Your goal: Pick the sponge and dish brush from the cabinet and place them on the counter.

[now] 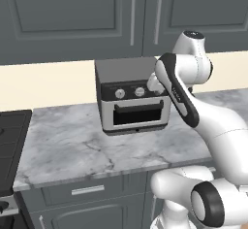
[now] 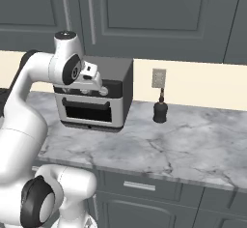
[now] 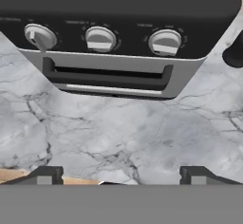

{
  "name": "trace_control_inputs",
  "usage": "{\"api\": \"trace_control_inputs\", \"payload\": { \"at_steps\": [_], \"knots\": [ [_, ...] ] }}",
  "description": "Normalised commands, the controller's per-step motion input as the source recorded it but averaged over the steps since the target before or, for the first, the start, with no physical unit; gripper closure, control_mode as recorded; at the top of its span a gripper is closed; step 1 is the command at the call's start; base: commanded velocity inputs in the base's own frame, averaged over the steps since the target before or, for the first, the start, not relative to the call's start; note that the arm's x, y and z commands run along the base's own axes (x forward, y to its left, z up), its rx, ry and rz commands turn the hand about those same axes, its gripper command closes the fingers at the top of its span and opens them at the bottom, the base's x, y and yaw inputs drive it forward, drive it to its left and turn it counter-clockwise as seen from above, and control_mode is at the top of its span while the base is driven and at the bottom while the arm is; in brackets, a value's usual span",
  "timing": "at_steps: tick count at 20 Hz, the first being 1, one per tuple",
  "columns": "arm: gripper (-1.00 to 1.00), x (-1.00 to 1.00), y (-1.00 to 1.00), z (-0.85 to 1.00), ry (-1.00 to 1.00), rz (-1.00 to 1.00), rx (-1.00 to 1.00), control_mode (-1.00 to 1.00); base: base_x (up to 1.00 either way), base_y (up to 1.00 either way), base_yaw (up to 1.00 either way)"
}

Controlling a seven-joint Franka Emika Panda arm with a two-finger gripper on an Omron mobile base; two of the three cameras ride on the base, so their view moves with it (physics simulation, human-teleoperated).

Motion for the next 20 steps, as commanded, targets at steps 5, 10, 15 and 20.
{"api": "trace_control_inputs", "payload": {
  "at_steps": [5,10,15,20],
  "knots": [
    [-1.0,-0.05,0.01,0.34,-0.12,0.0,0.0,-1.0,0.0,0.0,0.0],
    [-1.0,-0.21,0.0,0.46,-0.23,0.0,0.03,-1.0,0.0,0.0,0.0],
    [-1.0,-0.2,0.0,0.53,-0.23,0.0,0.06,-1.0,0.0,0.0,0.0],
    [-1.0,-0.09,-0.07,0.48,-0.24,0.01,0.08,-1.0,0.0,0.0,0.0]
  ]
}}
